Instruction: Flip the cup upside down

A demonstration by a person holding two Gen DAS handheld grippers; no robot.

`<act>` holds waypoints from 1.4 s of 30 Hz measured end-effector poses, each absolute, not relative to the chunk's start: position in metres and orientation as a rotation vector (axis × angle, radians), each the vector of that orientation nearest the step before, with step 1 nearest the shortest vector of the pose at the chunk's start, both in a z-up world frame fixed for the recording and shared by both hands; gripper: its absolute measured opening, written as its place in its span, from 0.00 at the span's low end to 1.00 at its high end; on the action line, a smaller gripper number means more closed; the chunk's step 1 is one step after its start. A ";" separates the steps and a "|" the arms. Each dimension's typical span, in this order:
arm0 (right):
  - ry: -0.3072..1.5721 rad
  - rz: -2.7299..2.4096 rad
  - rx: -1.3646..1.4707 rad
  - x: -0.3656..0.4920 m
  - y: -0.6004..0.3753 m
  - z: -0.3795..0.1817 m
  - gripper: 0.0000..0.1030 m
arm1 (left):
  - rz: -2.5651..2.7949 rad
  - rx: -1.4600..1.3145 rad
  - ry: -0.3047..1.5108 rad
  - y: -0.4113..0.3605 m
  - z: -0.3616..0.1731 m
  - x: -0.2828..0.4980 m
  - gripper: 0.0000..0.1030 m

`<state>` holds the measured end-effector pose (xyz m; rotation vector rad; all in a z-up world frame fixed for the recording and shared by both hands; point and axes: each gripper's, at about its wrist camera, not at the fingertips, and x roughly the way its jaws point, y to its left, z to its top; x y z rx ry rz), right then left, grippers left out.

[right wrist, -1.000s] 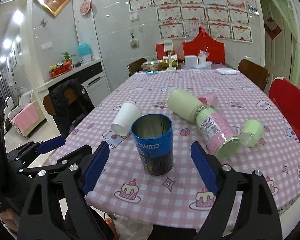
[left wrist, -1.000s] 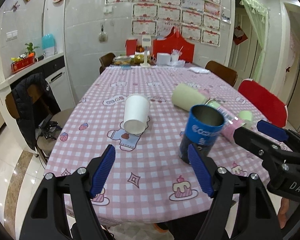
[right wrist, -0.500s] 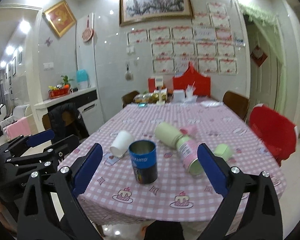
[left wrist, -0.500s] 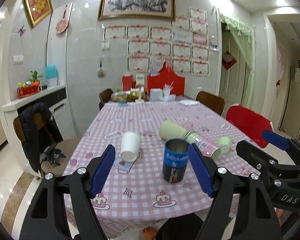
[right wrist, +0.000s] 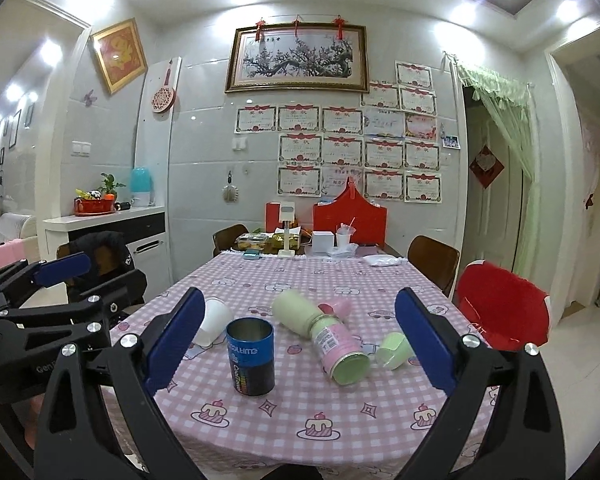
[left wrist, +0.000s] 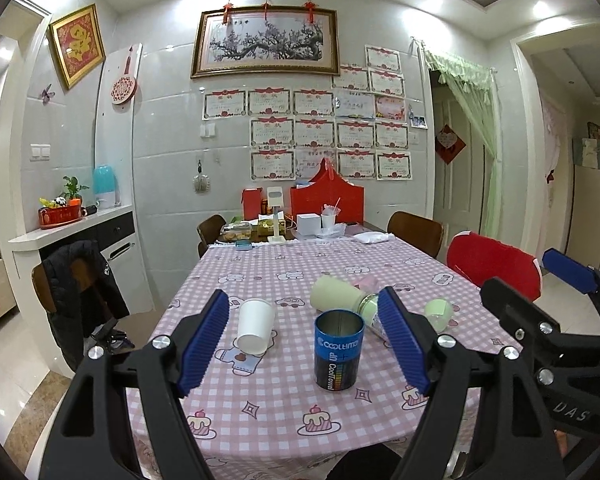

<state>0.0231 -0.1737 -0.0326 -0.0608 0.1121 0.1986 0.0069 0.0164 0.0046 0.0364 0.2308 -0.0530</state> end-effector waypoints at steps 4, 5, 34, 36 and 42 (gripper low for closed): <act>0.107 0.197 -0.055 0.022 -0.176 -0.033 0.90 | -0.042 0.046 0.221 0.015 0.004 0.006 0.74; 0.105 0.196 -0.054 0.022 -0.177 -0.033 0.90 | -0.043 0.047 0.219 0.015 0.004 0.006 0.74; 0.100 0.196 -0.053 0.018 -0.179 -0.032 0.90 | -0.027 0.050 0.177 0.019 0.006 0.004 0.74; 0.100 0.196 -0.053 0.018 -0.179 -0.032 0.90 | -0.025 0.052 0.175 0.019 0.006 0.003 0.74; 0.100 0.196 -0.053 0.018 -0.179 -0.032 0.90 | -0.022 0.056 0.170 0.020 0.005 0.002 0.74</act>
